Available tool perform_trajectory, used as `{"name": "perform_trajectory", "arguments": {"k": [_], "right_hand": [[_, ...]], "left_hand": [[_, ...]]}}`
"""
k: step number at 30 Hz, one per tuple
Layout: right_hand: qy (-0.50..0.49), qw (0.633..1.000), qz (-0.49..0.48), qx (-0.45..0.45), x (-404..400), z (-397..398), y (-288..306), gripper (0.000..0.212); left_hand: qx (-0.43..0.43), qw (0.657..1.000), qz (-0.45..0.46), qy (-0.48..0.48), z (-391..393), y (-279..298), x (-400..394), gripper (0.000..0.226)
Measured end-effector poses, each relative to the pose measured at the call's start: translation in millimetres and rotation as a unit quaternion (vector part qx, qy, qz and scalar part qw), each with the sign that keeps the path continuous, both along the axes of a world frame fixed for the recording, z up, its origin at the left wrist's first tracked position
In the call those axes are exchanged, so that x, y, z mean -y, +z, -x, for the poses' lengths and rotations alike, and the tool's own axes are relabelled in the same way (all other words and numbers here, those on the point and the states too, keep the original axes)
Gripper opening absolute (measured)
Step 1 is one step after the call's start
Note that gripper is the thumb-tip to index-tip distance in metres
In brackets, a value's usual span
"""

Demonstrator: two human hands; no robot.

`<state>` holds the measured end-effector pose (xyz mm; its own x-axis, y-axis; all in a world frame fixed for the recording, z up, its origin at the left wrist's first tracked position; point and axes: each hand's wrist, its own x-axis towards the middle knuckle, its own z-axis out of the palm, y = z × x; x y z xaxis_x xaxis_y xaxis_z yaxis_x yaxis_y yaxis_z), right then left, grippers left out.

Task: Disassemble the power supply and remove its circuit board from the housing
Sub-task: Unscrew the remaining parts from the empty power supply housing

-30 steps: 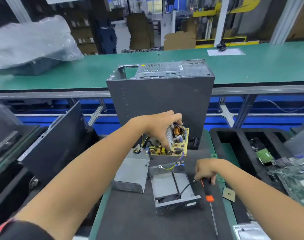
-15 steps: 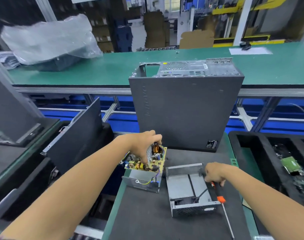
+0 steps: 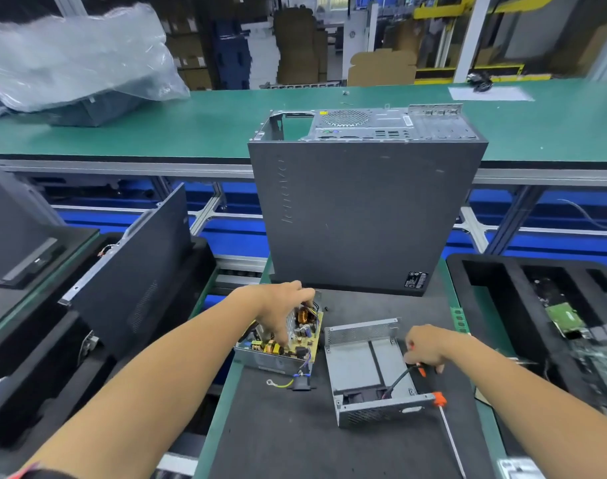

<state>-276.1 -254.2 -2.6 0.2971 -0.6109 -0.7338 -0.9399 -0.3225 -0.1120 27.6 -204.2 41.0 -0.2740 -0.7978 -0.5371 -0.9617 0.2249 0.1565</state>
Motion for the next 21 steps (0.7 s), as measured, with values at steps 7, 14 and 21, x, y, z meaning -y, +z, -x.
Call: {"name": "perform_trajectory", "arguments": {"k": [7,14,21], "right_hand": [[-0.020,1.000,0.007,0.013,3.5,-2.6,-2.0,0.016],[-0.020,0.998,0.046,0.042,3.6,-2.1,-10.5,0.014],[-0.033,0.992,0.083,0.088,1.7,4.8,-22.6,0.024]], "left_hand": [[-0.023,0.999,-0.020,0.020,2.1,-18.6,0.7,0.080],[0.024,1.000,0.011,-0.012,12.4,-26.3,7.9,0.086],[0.066,0.998,0.016,-0.017,20.6,-30.9,6.4,0.090]]}}
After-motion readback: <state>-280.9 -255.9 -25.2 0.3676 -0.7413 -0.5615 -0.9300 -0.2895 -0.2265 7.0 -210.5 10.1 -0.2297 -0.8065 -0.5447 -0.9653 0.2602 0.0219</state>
